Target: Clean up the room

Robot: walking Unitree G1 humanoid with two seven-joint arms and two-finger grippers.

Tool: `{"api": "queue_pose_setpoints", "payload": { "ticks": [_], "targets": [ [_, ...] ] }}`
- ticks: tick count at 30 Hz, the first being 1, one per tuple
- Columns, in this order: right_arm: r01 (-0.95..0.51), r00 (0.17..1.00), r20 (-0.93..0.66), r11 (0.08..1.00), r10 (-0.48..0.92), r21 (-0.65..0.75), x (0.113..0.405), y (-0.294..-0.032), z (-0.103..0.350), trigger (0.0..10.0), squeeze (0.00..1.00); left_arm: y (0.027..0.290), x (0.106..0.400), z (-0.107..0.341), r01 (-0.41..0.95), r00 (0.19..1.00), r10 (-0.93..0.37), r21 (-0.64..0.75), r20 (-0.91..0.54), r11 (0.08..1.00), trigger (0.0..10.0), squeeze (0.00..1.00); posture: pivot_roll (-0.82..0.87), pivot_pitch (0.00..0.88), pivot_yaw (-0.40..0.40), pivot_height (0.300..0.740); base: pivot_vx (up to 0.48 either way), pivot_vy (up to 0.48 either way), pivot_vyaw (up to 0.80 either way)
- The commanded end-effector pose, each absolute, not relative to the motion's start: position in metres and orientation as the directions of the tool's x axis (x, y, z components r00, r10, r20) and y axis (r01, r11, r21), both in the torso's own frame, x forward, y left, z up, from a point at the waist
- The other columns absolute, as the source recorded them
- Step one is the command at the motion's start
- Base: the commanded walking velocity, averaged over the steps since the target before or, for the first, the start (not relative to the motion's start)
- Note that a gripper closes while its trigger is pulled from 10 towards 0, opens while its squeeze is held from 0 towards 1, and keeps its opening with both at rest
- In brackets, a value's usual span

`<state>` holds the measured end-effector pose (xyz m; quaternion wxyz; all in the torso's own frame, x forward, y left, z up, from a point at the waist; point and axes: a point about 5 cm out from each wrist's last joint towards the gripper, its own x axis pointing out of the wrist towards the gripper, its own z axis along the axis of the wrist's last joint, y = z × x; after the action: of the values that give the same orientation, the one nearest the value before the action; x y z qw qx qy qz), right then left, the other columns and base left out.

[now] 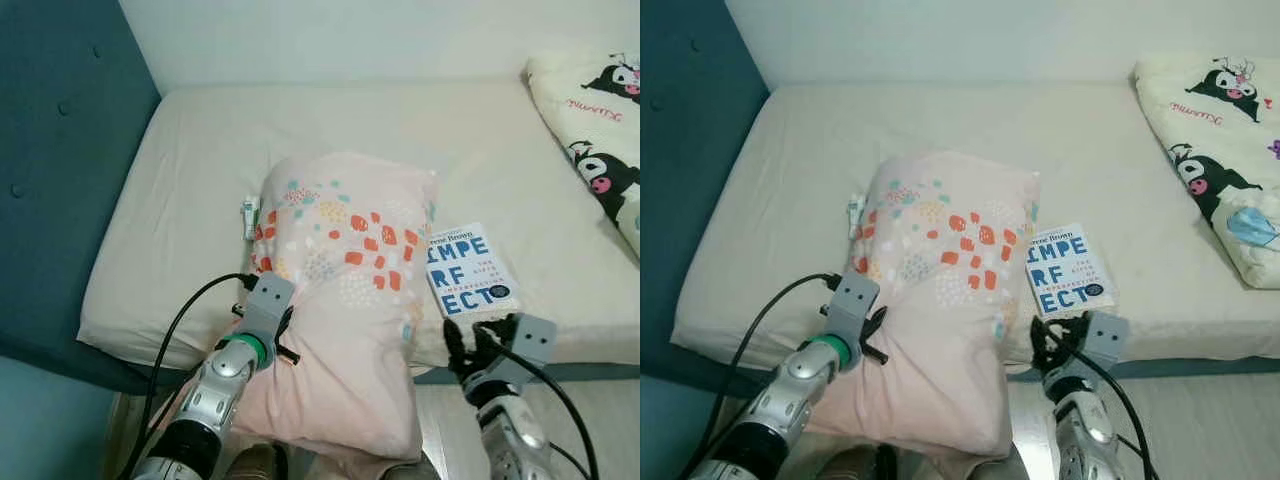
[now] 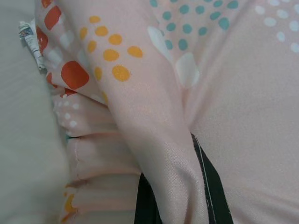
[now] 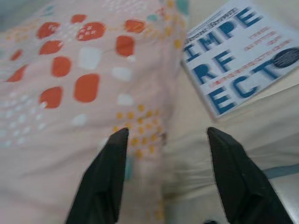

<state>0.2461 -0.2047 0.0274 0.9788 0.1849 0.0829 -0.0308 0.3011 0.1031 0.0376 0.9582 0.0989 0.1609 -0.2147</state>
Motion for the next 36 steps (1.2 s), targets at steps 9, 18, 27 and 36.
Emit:
{"api": "queue_pose_setpoints", "payload": {
  "ticks": [9,18,27,36],
  "targets": [
    [-0.006,0.992,-0.108,0.882,0.064,0.472,0.259,-0.196,0.023,10.0,1.00,0.102,0.309,0.041,0.410,0.881,-0.354,0.133,-0.313,0.902,10.0,0.00,0.02,0.270,0.109,0.740,0.000,0.000,0.00],
    [0.228,0.967,-0.202,0.875,-0.153,0.427,0.260,-0.224,0.010,10.0,1.00,0.100,0.313,0.049,0.414,0.884,-0.370,0.111,-0.286,0.904,10.0,0.00,0.05,0.308,0.115,0.740,0.000,0.000,0.00],
    [0.177,0.974,-0.212,0.840,-0.076,0.514,0.258,-0.219,0.000,10.0,1.00,0.100,0.313,0.047,0.417,0.883,-0.372,0.113,-0.286,0.902,10.0,0.00,0.06,0.316,0.125,0.740,0.000,0.000,0.00],
    [-0.040,0.965,-0.166,0.743,0.201,0.669,0.265,-0.184,-0.004,10.0,1.00,0.100,0.315,0.049,0.433,0.877,-0.385,0.123,-0.288,0.893,10.0,0.00,0.09,0.331,0.142,0.740,0.000,0.000,0.00]
  ]
}}
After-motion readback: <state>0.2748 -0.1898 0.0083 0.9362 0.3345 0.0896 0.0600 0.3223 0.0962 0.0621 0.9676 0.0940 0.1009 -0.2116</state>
